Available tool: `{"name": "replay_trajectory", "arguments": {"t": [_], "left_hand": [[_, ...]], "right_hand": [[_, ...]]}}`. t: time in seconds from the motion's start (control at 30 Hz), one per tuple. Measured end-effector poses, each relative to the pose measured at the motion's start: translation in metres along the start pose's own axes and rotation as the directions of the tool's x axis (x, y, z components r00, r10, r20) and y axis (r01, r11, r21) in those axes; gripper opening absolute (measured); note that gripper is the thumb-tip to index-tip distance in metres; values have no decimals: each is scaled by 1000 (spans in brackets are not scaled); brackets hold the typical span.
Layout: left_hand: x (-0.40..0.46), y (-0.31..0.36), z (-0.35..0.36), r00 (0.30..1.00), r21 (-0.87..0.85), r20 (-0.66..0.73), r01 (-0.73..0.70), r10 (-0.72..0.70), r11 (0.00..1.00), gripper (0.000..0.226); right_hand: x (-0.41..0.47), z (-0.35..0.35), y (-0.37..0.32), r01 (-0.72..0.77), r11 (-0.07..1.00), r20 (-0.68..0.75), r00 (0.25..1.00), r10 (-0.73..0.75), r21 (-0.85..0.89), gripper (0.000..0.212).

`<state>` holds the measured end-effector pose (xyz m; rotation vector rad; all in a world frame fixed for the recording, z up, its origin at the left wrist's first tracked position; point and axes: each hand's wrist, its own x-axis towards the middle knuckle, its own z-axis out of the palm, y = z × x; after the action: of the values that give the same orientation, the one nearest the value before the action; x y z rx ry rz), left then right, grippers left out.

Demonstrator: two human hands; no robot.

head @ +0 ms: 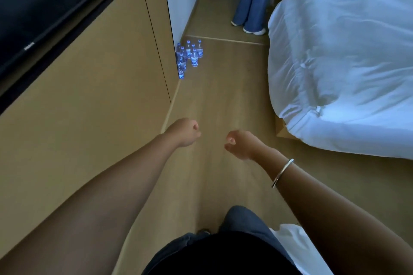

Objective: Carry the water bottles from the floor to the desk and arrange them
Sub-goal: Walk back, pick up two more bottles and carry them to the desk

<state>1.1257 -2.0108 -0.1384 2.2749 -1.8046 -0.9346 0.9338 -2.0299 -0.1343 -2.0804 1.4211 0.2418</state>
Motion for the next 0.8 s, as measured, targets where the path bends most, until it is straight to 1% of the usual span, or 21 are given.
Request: {"name": "replay_trajectory", "arguments": {"t": [0.17, 0.33, 0.53, 0.7, 0.8], "left_hand": [[69, -3, -22, 1000, -46, -13, 13, -13, 999, 24], [163, 5, -52, 999, -51, -27, 23, -24, 998, 5], [281, 32, -101, 998, -15, -2, 61, -61, 998, 4], [358, 47, -135, 997, -6, -5, 82, -82, 997, 9], [395, 49, -147, 995, -9, 2, 102, -102, 995, 16]], "right_hand": [[72, -28, 3, 17, 1000, 37, 999, -16, -26, 39], [160, -75, 14, 39, 999, 47, 998, -38, -22, 38], [272, -153, 37, 55, 998, 54, 997, -54, -18, 37], [346, -216, 52, 58, 998, 33, 998, -57, -29, 35], [383, -237, 54, 80, 997, 45, 996, -79, -23, 35]]}}
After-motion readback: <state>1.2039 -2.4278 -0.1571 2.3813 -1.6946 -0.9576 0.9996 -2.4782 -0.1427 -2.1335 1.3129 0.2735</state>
